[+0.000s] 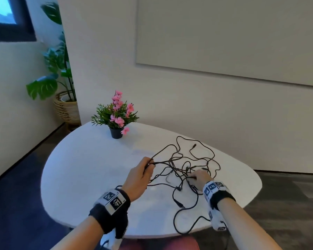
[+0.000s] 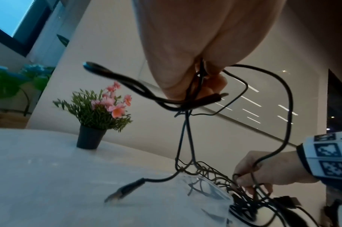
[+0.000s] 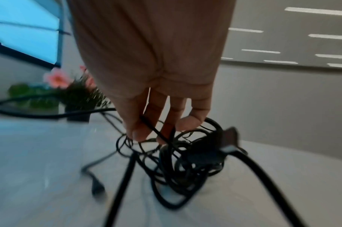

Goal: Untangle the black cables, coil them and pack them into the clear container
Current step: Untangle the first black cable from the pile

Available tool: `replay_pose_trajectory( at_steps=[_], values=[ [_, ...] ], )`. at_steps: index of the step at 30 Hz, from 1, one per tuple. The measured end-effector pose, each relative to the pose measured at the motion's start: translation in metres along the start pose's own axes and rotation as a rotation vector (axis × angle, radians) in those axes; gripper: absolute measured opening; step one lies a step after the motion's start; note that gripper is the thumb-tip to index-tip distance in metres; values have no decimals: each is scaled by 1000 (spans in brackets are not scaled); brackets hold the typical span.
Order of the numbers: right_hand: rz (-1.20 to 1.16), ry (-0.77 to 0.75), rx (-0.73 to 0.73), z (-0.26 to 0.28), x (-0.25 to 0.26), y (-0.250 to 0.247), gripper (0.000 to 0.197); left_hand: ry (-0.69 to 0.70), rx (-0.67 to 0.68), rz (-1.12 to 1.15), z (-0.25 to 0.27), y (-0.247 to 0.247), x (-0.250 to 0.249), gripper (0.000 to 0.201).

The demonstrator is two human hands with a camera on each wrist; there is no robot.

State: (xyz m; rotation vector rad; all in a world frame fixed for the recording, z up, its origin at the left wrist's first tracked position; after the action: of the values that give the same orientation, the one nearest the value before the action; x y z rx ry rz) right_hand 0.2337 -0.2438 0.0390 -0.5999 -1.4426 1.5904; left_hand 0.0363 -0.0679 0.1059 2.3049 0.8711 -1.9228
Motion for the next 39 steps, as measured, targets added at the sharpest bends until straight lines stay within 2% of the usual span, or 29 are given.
replay_pose_trajectory(
  at_steps=[3,6,8,12,15,19,23,26,29,32,35,37,39],
  values=[
    [-268,14,-122,-6,-6,-23,20,23,-73,-58,-4,-15,-1,12],
    [-521,43,-261,-2,-13,-49,30,9,-162,33,-8,-31,-10,15],
    [-607,17,-315,3,-15,-60,34,18,-204,116,-12,-42,-22,16],
    [-720,-103,-267,14,-17,-70,19,27,-280,65,-29,-71,-44,17],
    [-790,-147,-236,24,-18,-76,12,-11,-227,-7,-54,-90,-64,22],
    [-929,-117,-334,25,-20,-88,11,2,-214,18,-95,-104,-98,28],
    [-939,-37,-509,21,-29,-104,16,57,-173,73,-119,-104,-121,18],
    [-920,102,-618,18,-42,-114,23,40,-122,42,-127,-102,-119,16],
    [-948,255,-607,12,-52,-112,20,40,-84,-55,-133,-100,-113,17],
    [-965,392,-624,-2,-60,-113,25,76,-127,-209,-138,-101,-114,19],
    [-855,534,-574,-6,-67,-114,23,57,-149,-154,-148,-110,-108,19],
    [-873,533,-524,-2,-66,-112,17,12,-126,-67,-155,-116,-101,20],
    [-660,503,-436,-6,-59,-106,22,1,-85,-81,-158,-119,-96,22]
  ],
)
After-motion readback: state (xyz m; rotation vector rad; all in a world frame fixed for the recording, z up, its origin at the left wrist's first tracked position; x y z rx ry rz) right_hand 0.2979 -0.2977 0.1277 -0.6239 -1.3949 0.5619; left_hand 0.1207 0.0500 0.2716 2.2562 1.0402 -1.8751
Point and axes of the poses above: each hand's wrist, its own z-axis away from the middle knuckle, its own y-axis out of the palm, x = y × z, the point moved 4 cm from there along -z, towards the middle knuckle, and after that the axes turned 2 degrees about z, right-handed, at the moved point
